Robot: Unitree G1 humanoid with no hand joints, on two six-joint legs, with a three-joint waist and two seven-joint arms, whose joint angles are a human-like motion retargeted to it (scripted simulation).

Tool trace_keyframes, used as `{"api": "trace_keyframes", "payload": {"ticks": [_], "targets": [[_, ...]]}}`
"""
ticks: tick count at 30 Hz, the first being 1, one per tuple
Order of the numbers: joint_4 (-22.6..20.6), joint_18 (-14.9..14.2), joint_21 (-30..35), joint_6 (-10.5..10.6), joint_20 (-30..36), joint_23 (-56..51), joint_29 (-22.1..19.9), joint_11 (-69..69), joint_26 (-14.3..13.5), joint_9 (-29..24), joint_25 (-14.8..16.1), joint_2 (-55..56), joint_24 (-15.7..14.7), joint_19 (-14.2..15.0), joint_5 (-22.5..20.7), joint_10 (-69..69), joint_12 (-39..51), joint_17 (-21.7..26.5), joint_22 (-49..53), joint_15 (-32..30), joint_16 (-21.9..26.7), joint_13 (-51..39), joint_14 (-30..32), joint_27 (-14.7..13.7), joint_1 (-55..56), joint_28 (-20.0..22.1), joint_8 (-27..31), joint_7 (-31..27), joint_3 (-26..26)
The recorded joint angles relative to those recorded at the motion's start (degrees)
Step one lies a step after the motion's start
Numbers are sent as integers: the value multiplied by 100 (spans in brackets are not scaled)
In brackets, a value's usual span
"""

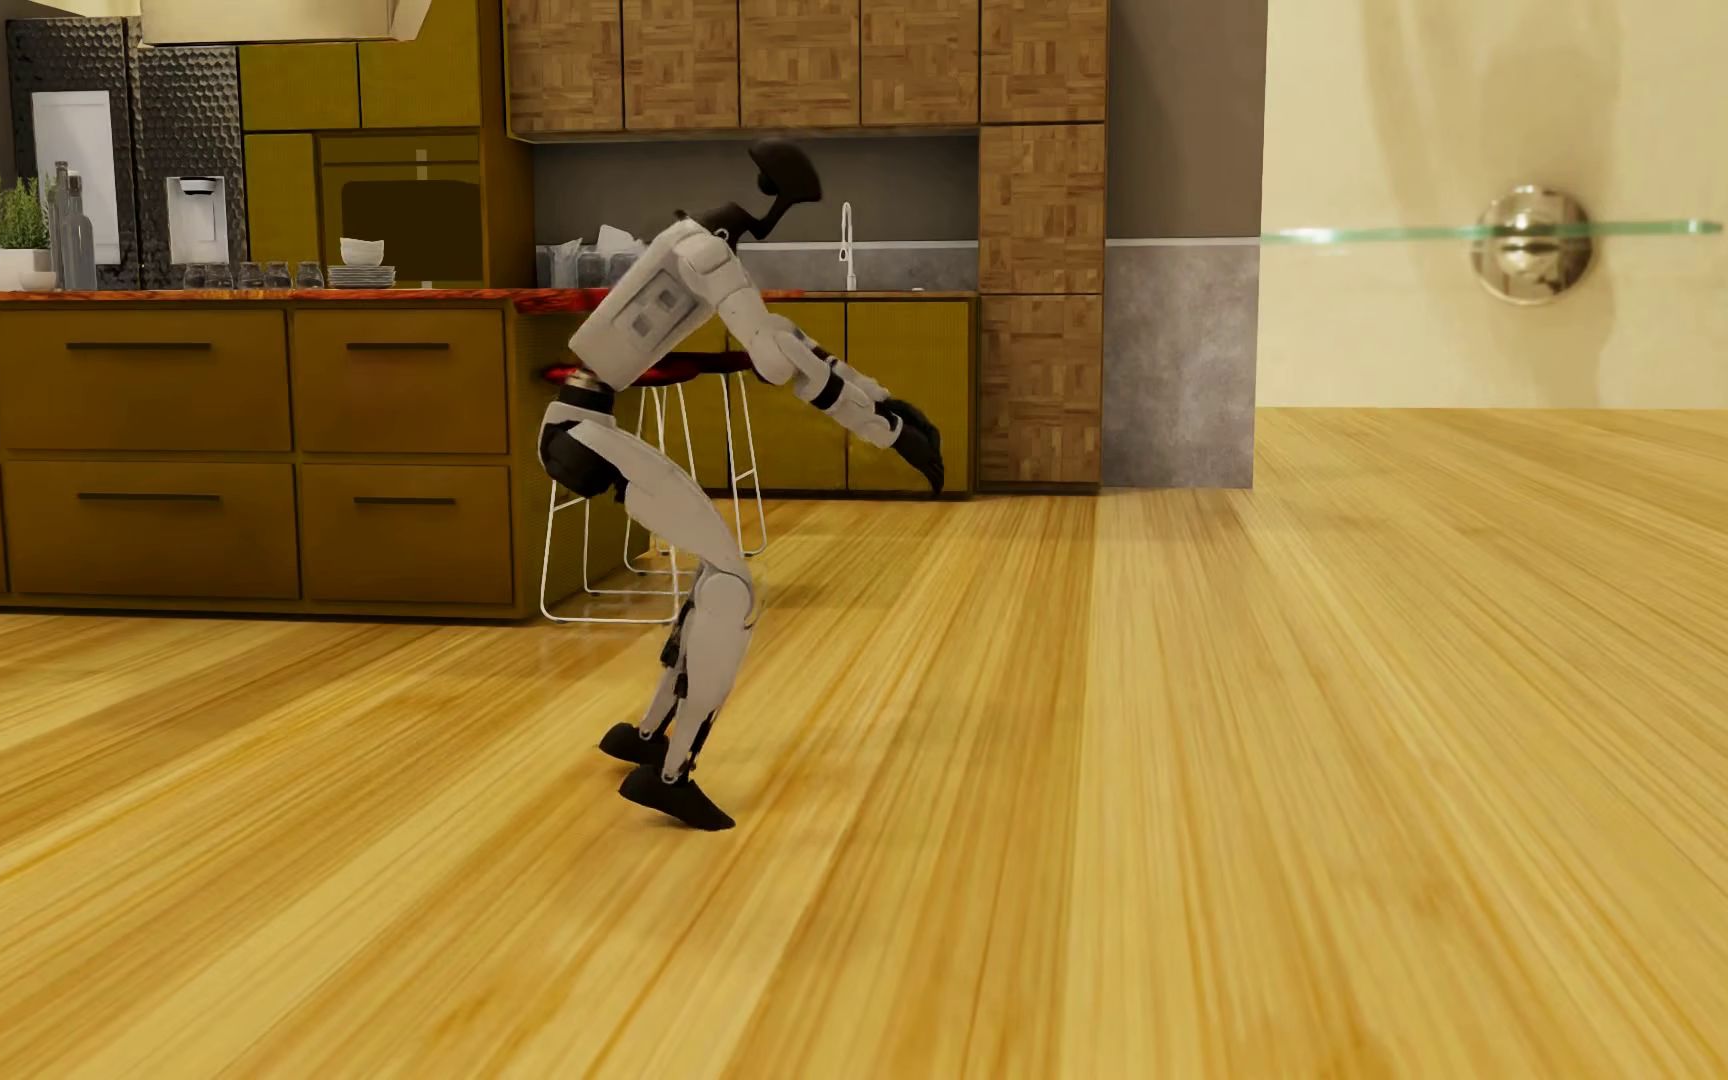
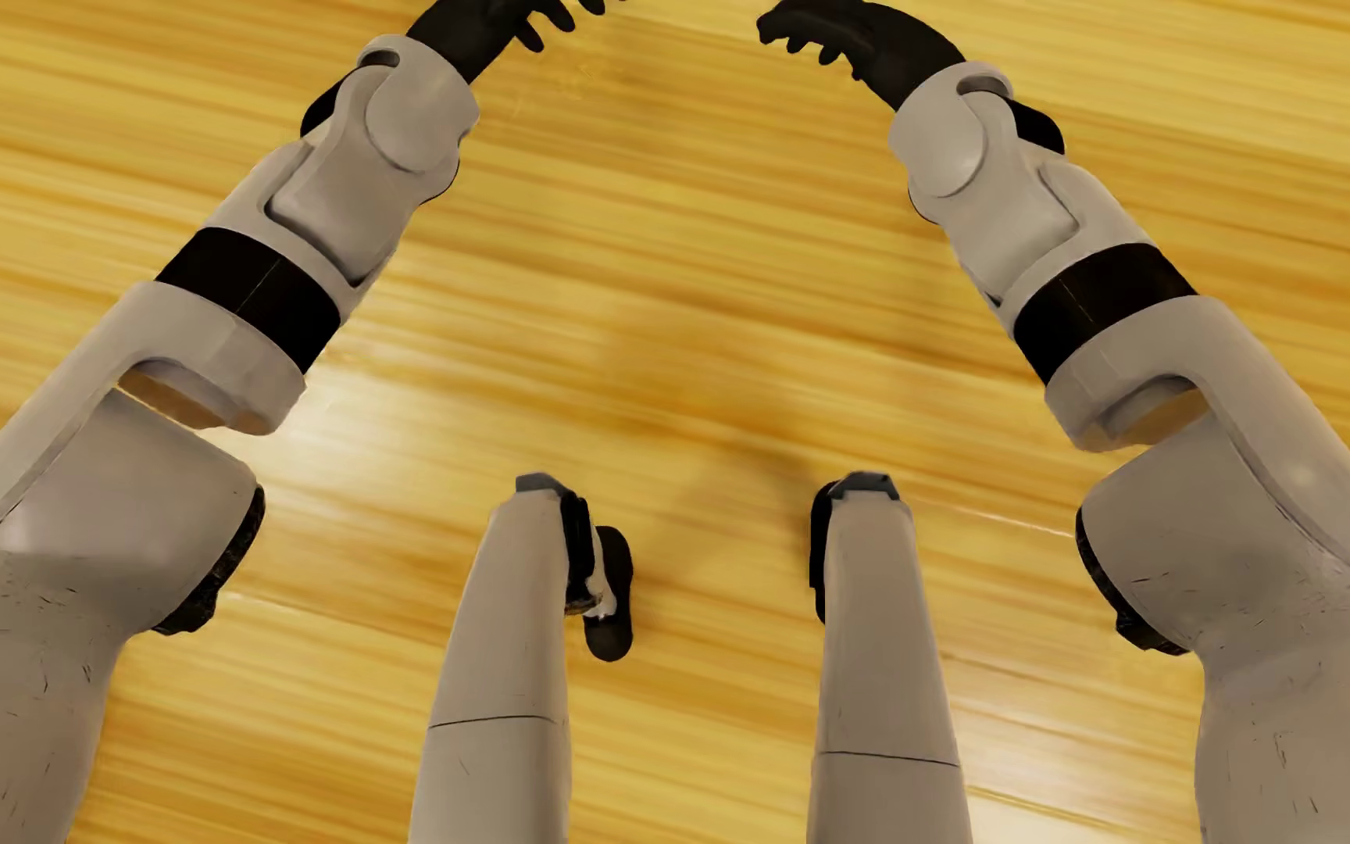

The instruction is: Reach down

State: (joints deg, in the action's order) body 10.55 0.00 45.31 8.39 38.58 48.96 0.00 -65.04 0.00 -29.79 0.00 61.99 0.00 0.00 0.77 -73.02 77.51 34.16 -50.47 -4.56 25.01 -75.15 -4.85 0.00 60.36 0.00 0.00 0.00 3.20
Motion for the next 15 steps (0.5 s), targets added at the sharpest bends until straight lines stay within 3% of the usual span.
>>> {"api": "trace_keyframes", "payload": {"ticks": [3, 4, 6, 7, 15], "targets": [[-27, 0, 712, -64, 675, 717, 0, -1586, 0, 0, 0, 728, 0, 0, 143, -1228, 892, -92, -674, 910, 116, -1075, -728, 0, 724, 0, 0, 0, -74], [122, 0, 981, -2, 690, 860, 0, -1960, 0, 0, 0, 847, 0, 0, 18, -1593, 1266, -42, -904, 1130, 64, -1302, -907, 0, 846, 0, 0, 0, 47], [5, 0, 1198, -80, 1119, 1023, 0, -2404, 0, 0, 0, 1256, 0, 0, 81, -1384, 939, -86, -1285, 1494, 94, -1329, -1214, 0, 1236, 0, 0, 0, -25], [145, 0, 1248, -22, 984, 1052, 0, -2217, 0, 0, 0, 1298, 0, 0, -23, -1235, 792, -82, -1290, 1625, 126, -1192, -1273, 0, 1301, 0, 0, 0, 6], [77, 0, 1448, -104, 1222, 768, 0, -2046, 0, 0, 0, 1658, 0, 0, -43, -1069, 497, 20, -1386, 1724, 418, -944, -1527, 0, 1643, 0, 0, 0, -51]]}}
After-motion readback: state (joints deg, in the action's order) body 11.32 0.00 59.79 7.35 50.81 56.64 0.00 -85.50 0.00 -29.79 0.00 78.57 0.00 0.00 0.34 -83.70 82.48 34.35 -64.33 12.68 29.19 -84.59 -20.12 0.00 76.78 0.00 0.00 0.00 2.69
